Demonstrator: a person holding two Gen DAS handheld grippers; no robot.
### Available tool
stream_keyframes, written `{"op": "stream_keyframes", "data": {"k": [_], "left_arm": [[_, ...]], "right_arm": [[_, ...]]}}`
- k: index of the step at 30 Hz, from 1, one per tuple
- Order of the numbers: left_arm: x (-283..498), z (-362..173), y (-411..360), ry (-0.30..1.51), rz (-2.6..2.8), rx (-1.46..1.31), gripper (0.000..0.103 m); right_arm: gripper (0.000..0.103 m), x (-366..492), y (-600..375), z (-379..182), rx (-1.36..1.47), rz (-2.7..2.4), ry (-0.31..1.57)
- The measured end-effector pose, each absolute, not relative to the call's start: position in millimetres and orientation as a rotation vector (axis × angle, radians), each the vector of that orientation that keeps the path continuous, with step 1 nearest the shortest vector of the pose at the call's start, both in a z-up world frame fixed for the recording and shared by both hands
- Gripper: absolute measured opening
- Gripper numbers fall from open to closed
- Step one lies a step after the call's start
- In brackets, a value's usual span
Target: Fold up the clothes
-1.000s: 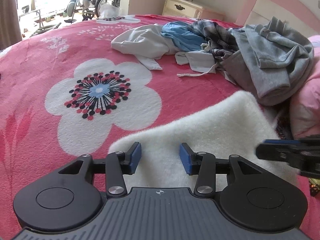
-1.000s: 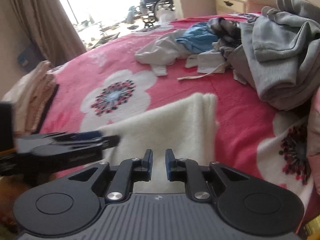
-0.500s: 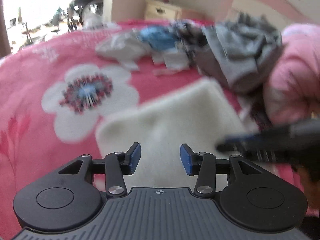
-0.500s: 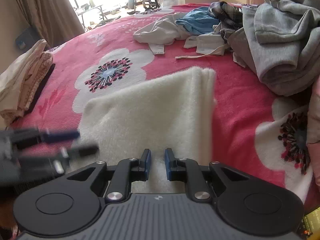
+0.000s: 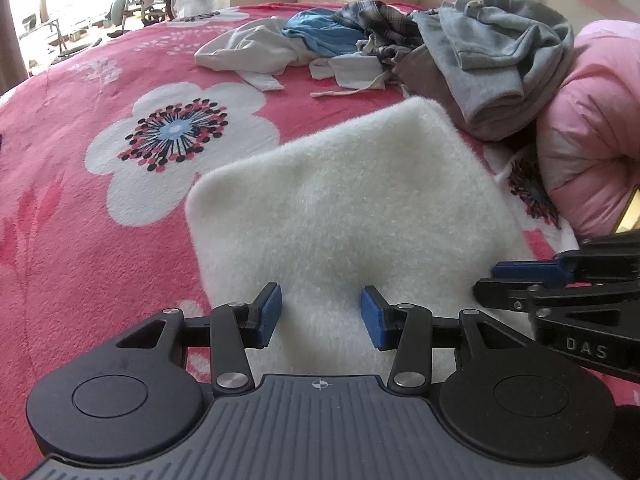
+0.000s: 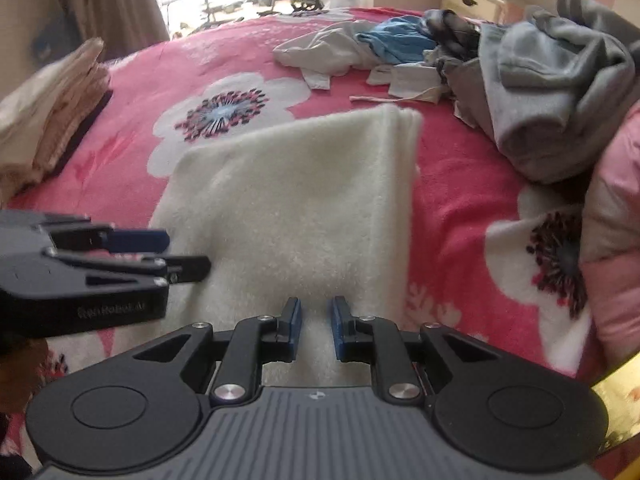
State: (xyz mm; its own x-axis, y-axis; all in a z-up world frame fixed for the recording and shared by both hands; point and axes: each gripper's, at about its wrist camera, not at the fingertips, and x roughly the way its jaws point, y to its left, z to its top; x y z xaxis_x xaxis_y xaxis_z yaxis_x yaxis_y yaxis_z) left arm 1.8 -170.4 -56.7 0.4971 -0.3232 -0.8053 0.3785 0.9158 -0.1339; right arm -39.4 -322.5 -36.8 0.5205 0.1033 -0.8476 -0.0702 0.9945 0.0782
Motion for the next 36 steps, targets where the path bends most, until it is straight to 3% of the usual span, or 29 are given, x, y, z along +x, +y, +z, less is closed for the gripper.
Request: {"op": "stream_keyframes", "data": {"k": [5,8,11,15,18,19,25,29,32,36], "left_arm": [[1.6,-56.3,-170.4,0.964,-0.421,0.067,0.044],[1.2,-56.8,-169.7,0.96,-0.425,0.068,0.044],[0.4,-58.1,-165.2,0.943,-0.445,0.052,0.045],[-6.3,-56.7,-146.6,0.875,-0.474,0.02,0.047],[-11.8,-54.7,-121.1,0.839,-0.458,-0.027,0.051],[-12.4,-56.2,-115.0,0.847,-0.438,-0.029,0.055],[-14.0,-66.5,-85.3,0.916,-0.323,-0.041,0.055],[-16.9,-64.8,-79.7,0.921,-0.314,-0.04,0.055],[-19.2,-57.7,-94.0,0.9,-0.349,0.014,0.055],[-27.2,-52.9,-122.4,0.88,-0.427,0.101,0.055]], "right_arm": [[0.018,-51.5,-315.6,-24.8,0.036,0.158,1.016],[0.025,-55.2,-310.3,-35.0,0.0,0.203,1.068],[0.026,-58.7,-311.3,-36.7,-0.003,0.217,1.062],[0.047,-62.8,-330.9,-18.2,0.088,0.202,0.993],[0.055,-63.1,-355.1,-10.8,0.146,0.158,0.953],[0.056,-61.8,-364.1,-11.9,0.18,0.133,0.958],[0.057,-63.5,-389.9,-25.3,0.348,0.069,0.968],[0.057,-71.4,-375.2,-20.3,0.296,0.086,0.913],[0.049,-81.0,-348.6,-7.7,0.177,0.189,0.859],[0.04,-82.6,-315.1,-9.9,0.01,0.265,0.932]]}}
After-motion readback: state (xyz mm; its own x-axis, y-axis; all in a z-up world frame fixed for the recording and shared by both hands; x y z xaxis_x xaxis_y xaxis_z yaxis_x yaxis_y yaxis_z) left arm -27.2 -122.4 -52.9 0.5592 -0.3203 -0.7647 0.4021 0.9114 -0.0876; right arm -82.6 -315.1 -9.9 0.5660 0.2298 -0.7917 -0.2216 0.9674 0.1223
